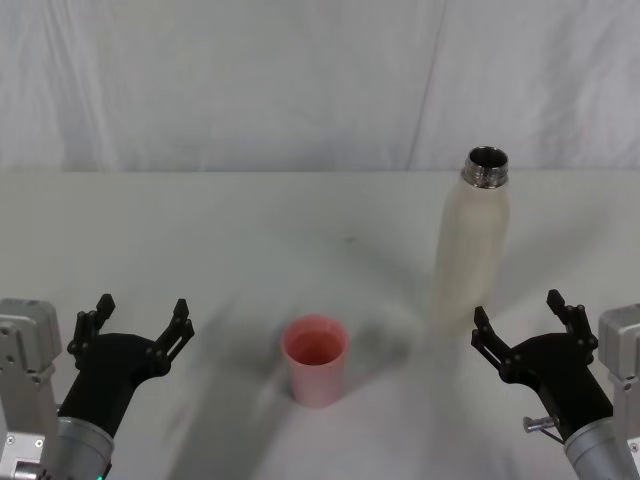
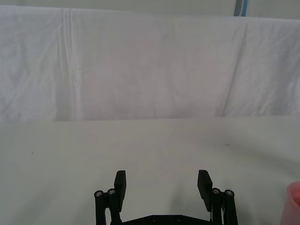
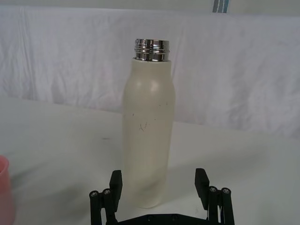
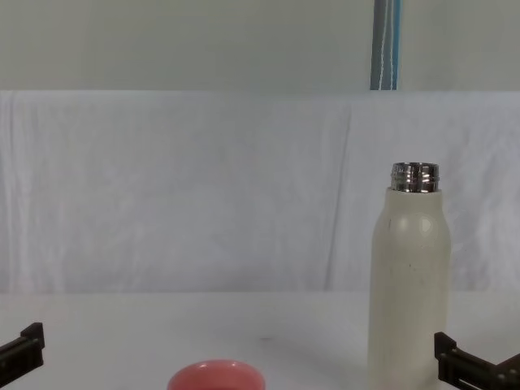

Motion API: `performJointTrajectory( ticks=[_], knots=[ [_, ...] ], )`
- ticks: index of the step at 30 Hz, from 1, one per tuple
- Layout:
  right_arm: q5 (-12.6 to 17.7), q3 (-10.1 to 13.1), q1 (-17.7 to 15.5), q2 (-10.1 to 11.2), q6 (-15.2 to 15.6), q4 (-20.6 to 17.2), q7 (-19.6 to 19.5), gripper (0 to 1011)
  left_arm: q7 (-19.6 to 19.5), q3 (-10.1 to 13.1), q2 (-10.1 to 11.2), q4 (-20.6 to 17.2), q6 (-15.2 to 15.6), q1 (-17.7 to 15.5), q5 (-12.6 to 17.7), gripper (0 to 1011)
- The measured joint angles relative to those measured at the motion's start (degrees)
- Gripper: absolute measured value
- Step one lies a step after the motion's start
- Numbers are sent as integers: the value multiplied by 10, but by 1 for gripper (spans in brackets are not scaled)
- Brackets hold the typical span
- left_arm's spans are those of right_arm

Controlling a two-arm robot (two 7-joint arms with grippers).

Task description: Grasp the thermos with one hand and pour water into the cup lid.

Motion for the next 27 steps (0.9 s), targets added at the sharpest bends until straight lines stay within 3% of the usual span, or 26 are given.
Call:
performJointTrajectory(
  ticks=[27],
  knots=[
    [0, 0, 0, 0, 0, 0, 0, 1000, 0, 0, 0, 0, 0, 0, 0, 1001]
  ],
)
